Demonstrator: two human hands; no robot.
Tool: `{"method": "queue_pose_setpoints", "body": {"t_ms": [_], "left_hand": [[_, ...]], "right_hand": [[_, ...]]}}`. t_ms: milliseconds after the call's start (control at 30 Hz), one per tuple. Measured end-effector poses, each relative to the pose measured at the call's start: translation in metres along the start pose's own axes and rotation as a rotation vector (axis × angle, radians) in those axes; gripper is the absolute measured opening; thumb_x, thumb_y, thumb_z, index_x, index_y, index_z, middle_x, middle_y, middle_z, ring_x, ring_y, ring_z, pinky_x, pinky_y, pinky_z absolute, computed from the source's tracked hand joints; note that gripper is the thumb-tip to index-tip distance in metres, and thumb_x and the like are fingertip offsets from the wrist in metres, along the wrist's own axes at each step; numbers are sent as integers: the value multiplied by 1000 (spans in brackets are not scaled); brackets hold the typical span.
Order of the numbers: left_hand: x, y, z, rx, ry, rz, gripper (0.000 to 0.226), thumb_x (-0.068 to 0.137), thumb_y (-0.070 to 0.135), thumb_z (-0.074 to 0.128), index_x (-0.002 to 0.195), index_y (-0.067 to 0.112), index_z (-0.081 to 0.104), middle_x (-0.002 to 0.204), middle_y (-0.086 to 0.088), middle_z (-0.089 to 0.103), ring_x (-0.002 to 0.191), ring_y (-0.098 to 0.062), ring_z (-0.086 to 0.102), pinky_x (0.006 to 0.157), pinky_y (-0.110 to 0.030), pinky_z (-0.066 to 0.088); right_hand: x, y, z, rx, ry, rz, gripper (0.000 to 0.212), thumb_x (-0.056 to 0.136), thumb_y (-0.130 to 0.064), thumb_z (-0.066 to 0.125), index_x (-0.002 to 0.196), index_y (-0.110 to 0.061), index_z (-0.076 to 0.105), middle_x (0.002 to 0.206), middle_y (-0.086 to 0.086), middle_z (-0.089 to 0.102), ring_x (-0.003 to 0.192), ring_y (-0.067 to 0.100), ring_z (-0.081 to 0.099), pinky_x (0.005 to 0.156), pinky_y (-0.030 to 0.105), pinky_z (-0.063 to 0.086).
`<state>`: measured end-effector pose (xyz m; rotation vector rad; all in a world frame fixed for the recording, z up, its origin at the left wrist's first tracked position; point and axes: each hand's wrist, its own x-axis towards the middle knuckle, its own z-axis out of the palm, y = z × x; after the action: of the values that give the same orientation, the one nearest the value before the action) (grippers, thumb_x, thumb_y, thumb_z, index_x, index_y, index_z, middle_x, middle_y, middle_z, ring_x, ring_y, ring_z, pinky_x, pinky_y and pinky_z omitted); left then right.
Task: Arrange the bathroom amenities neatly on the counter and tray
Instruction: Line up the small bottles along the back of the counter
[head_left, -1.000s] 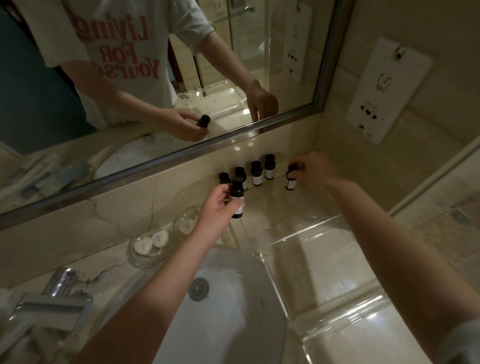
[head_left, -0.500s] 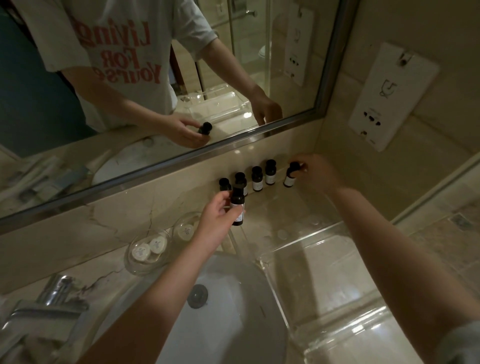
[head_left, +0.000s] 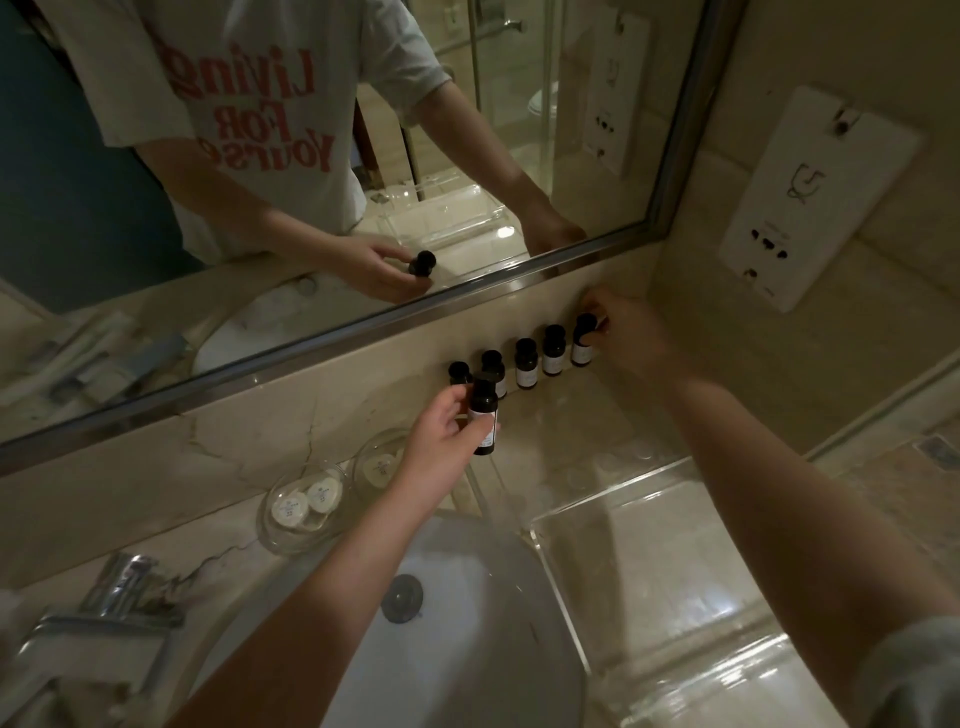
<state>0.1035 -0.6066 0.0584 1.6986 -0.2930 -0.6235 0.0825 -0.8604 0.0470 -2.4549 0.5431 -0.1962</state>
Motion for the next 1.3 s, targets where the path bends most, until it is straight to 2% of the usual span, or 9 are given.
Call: {"method": "queue_pose_setpoints", "body": {"t_ms": [100,233,333,500,567,700,967,1133,1300], "left_hand": [[-2,1,0,-15,-10,-3,32,86,6,59,113,19,49,123,-8,59,106,-23,62,92,-37,51],[-3,5,0,-23,-53,23,25,84,3,62,94,23,51,113,-13,63,94,-21,63,82,-33,51],[-7,11,2,-8,-131,26,23,82,6,64,93,25,55,111,-14,64,99,-25,64,87,-34,49],[-20,24,10,-64,-293,8,22,90,0,52,99,19,56,94,-1,67,81,-10,68,70,-22,56],[-24,26,13,-80,-322,-6,21,91,1,50,98,19,58,90,1,68,78,-5,69,69,-23,57],[-28,25,16,12,-265,38,23,85,8,62,103,23,61,104,-2,68,98,-15,66,86,-31,54],[-27,28,26,116,-208,69,26,81,8,67,103,20,63,103,3,68,96,-8,65,89,-24,51],[-20,17,27,235,-163,59,46,82,14,67,125,12,52,121,-1,60,110,-12,57,98,-27,45],[-5,3,12,537,72,218,36,83,12,64,119,13,60,122,-2,60,108,-17,57,97,-28,43]], "right_hand": [[-9,-3,-6,63,55,36,47,83,-15,66,126,-14,47,107,-2,57,92,16,56,73,28,43],[-38,-28,-20,255,211,47,29,87,-24,62,115,-21,55,100,-4,56,82,11,53,71,23,41],[-62,-53,-33,483,-57,-110,28,85,-23,65,112,-30,60,100,-7,61,83,5,57,71,12,44],[-79,-77,-51,237,-379,-312,29,85,-18,64,111,-31,63,93,-15,60,90,14,58,78,25,46],[-82,-81,-53,199,-400,-305,24,86,-18,64,107,-26,65,91,-13,61,85,8,58,75,18,45],[-87,-83,-58,118,-290,-265,23,84,-26,66,104,-15,66,80,-16,58,69,-8,52,60,1,38],[-96,-84,-55,113,-188,-279,29,82,-30,67,109,-19,65,83,-20,53,72,-6,50,61,0,38],[-85,-64,-56,78,-192,-166,23,83,-25,67,106,-18,63,87,-8,59,76,6,54,61,14,37],[-53,-18,-51,43,-29,89,20,85,-19,64,103,-10,62,95,3,57,87,18,52,74,29,39]]}}
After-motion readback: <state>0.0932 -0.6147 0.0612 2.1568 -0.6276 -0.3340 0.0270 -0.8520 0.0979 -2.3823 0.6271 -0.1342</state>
